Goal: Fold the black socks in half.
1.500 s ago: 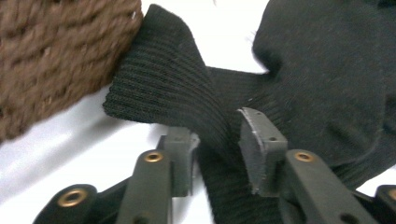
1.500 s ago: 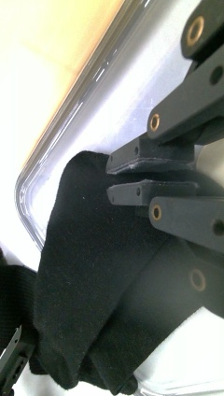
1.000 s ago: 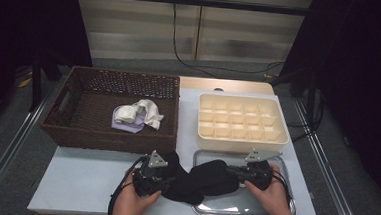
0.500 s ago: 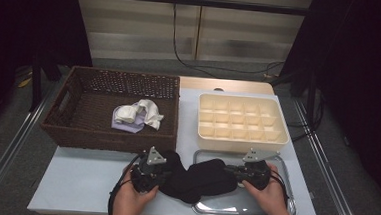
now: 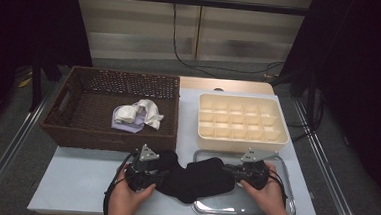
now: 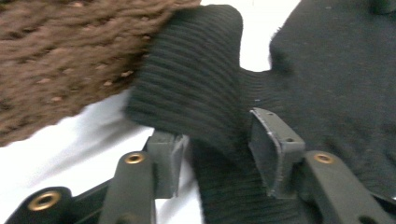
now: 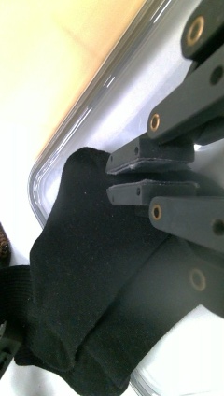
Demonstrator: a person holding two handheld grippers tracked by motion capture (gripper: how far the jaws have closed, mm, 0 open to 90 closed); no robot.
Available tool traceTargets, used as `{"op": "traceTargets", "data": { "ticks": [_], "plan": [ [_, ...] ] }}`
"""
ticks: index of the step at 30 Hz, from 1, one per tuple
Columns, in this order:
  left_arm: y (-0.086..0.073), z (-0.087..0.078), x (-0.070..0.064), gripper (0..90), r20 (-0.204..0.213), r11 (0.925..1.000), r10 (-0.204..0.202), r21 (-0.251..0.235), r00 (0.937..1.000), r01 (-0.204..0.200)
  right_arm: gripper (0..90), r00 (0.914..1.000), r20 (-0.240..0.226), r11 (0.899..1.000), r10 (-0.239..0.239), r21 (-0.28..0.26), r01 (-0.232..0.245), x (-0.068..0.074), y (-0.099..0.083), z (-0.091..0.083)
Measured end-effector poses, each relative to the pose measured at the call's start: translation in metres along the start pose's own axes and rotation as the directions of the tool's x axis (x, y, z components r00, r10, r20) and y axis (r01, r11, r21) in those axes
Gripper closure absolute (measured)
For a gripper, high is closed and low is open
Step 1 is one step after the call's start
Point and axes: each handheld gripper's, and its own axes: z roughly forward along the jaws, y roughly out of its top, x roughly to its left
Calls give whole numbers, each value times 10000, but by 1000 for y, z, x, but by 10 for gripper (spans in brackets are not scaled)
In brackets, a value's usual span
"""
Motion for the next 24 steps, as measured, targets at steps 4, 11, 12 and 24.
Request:
{"op": "traceTargets", "data": {
  "ticks": [4,11,12,24],
  "plan": [
    [2,-2,3,488,-126,9998,-152,-131,9998,150,837,9998,208,10000,12,-50,-11,-3,0,-4],
    [4,-5,9,462,-187,9976,-545,-427,9983,537,837,9989,437,9997,188,-139,-182,-10,-3,-14],
    [5,-5,10,459,-150,9974,-579,-444,9982,572,836,9988,448,9997,188,-160,-181,-11,-4,-15],
    [12,10,14,592,40,9971,-749,-106,9972,750,828,9976,601,9994,357,-34,-356,-12,-11,-16]
  ]
}}
